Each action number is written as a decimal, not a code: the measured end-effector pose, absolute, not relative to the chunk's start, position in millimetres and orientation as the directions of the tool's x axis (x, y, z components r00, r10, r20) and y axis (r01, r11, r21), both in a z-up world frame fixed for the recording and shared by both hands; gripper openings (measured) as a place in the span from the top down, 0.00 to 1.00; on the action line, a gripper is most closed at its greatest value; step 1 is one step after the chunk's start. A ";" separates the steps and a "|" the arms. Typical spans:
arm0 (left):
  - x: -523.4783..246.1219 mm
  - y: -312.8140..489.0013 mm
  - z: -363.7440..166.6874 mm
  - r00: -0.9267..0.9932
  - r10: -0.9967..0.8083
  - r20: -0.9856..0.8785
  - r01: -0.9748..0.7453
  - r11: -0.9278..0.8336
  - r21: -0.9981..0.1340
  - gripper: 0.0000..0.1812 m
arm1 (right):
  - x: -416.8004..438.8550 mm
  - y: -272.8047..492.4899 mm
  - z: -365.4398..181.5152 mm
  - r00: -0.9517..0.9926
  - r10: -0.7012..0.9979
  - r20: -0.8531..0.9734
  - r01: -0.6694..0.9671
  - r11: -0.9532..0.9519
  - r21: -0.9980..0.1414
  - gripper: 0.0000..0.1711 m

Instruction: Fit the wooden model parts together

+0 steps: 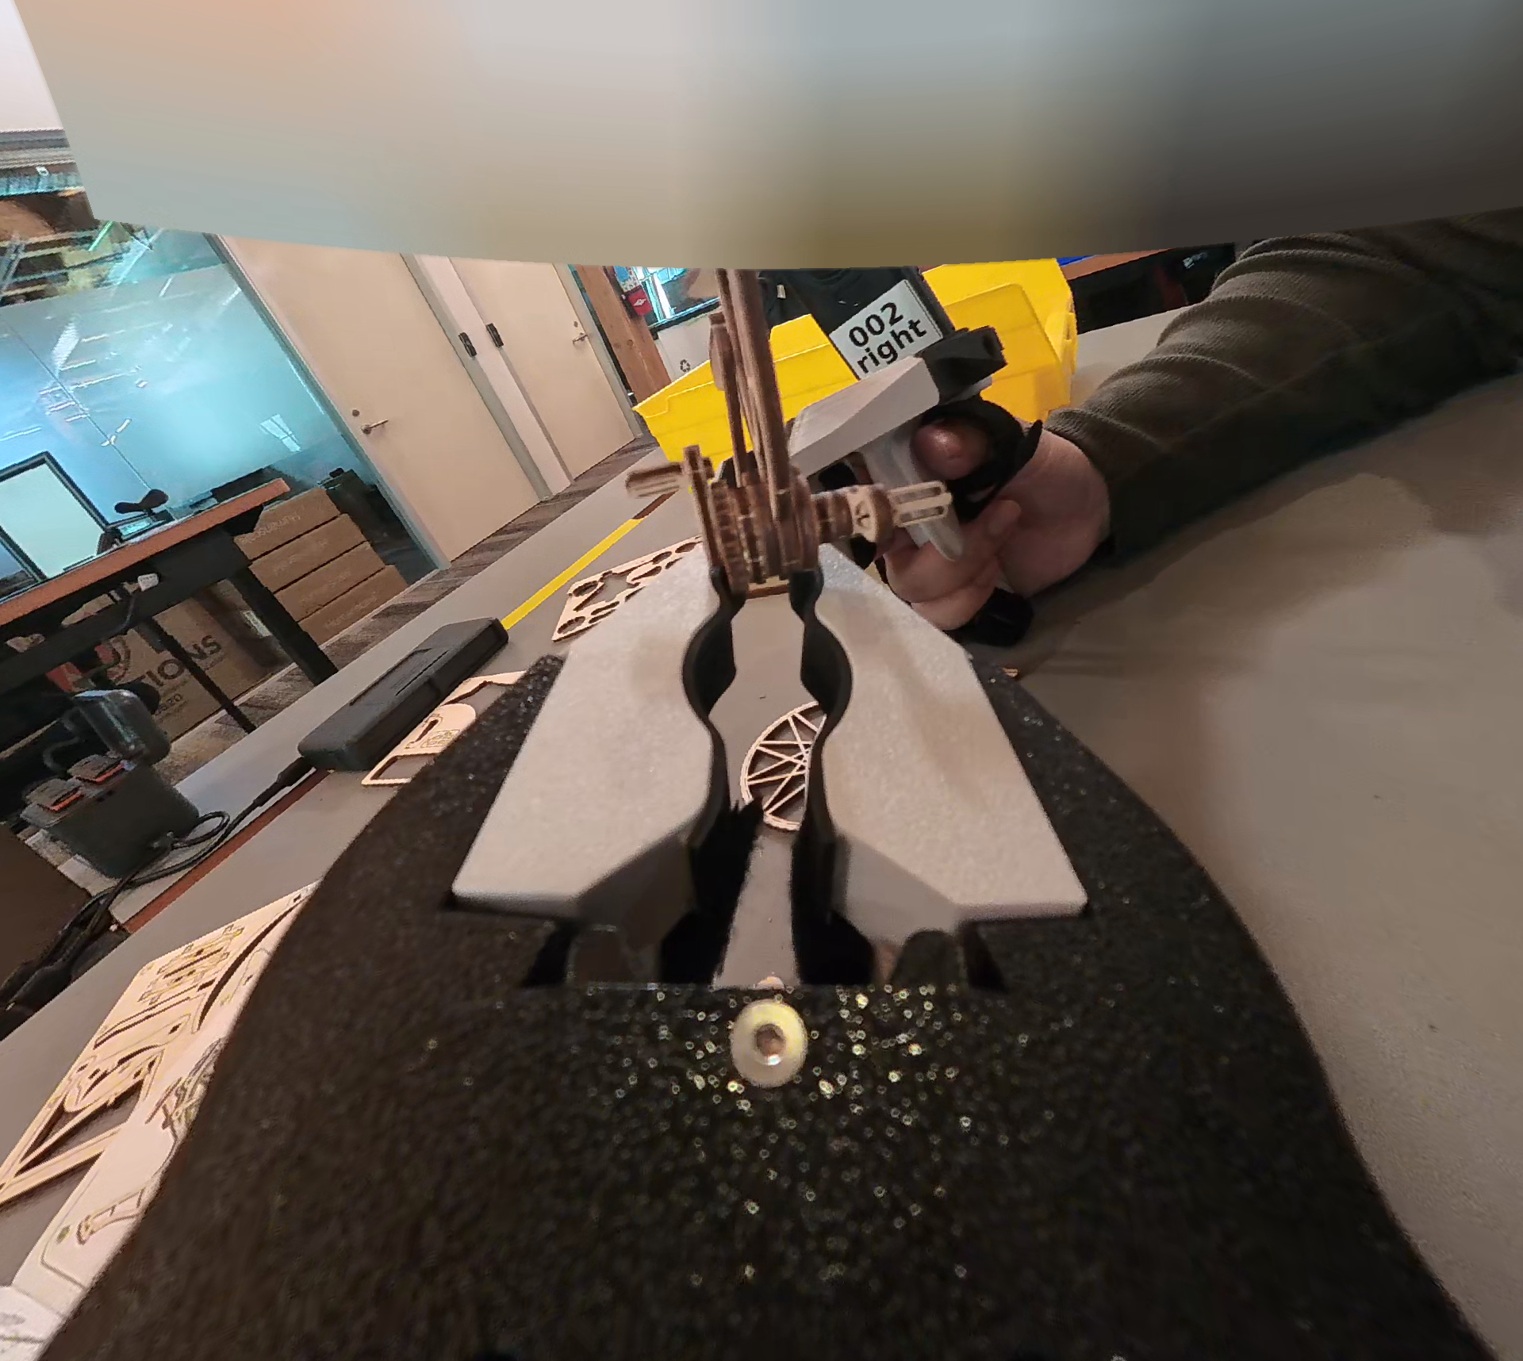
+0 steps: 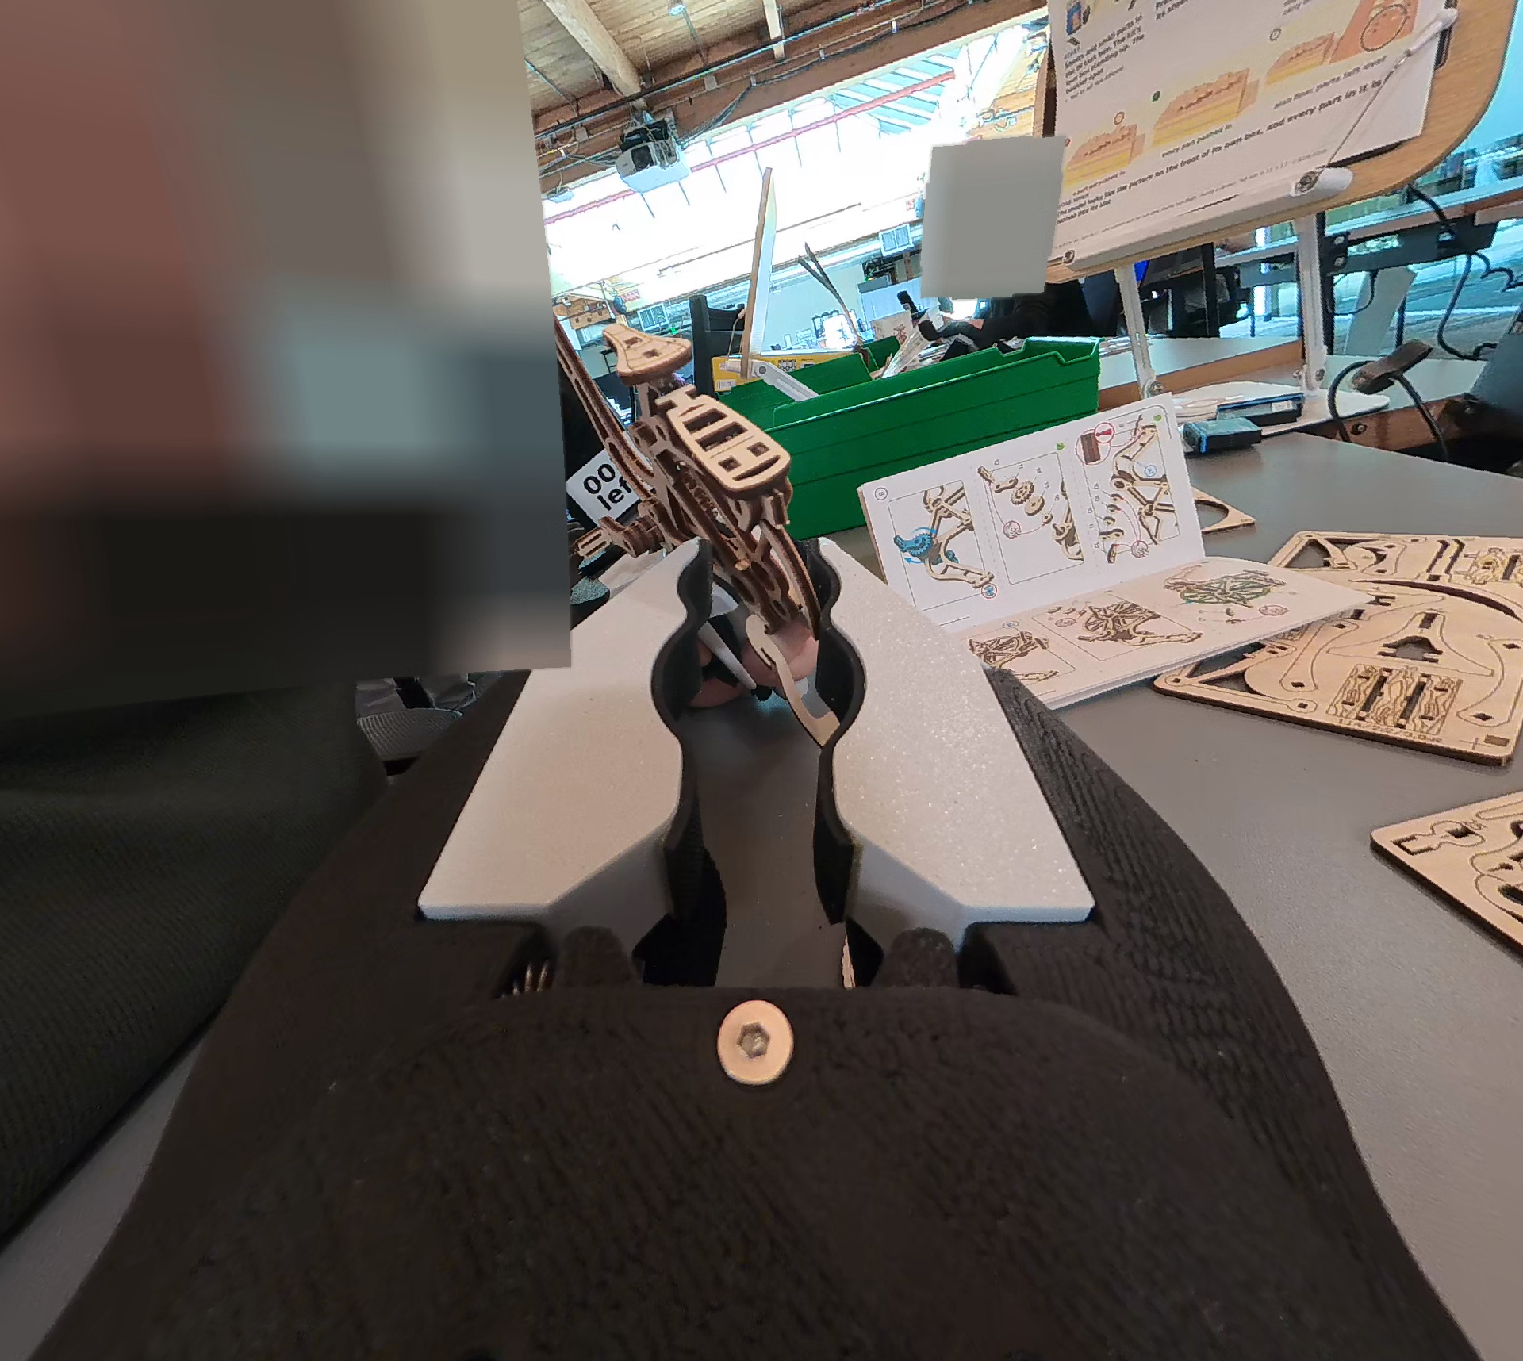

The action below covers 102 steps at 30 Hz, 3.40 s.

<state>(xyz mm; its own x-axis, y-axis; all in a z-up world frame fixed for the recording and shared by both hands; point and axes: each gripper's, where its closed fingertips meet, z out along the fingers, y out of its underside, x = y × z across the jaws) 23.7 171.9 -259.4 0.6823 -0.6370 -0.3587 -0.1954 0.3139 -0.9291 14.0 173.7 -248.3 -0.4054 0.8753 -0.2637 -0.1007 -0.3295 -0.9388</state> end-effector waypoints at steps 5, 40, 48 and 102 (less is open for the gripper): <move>23.8 171.8 -259.5 0.681 -0.641 -0.354 -0.191 0.311 -0.931 0.96 | 14.0 173.7 -248.4 -0.406 0.875 -0.263 -0.101 -0.329 -0.939 0.88; 34.7 152.9 -251.2 0.486 -0.869 -0.096 0.086 0.156 -0.984 0.97 | 25.8 157.1 -239.5 -0.508 0.842 -0.179 -0.160 -0.297 -0.941 0.90; 34.7 152.1 -251.1 0.484 -0.869 -0.100 0.086 0.161 -0.983 0.96 | 27.8 152.1 -239.1 -0.506 0.853 -0.127 -0.179 -0.248 -0.952 0.96; 38.2 119.6 -239.0 0.270 -0.954 -0.133 0.218 0.195 -0.956 0.95 | 30.1 117.3 -239.7 -0.335 0.889 0.311 -0.296 0.214 -0.931 0.96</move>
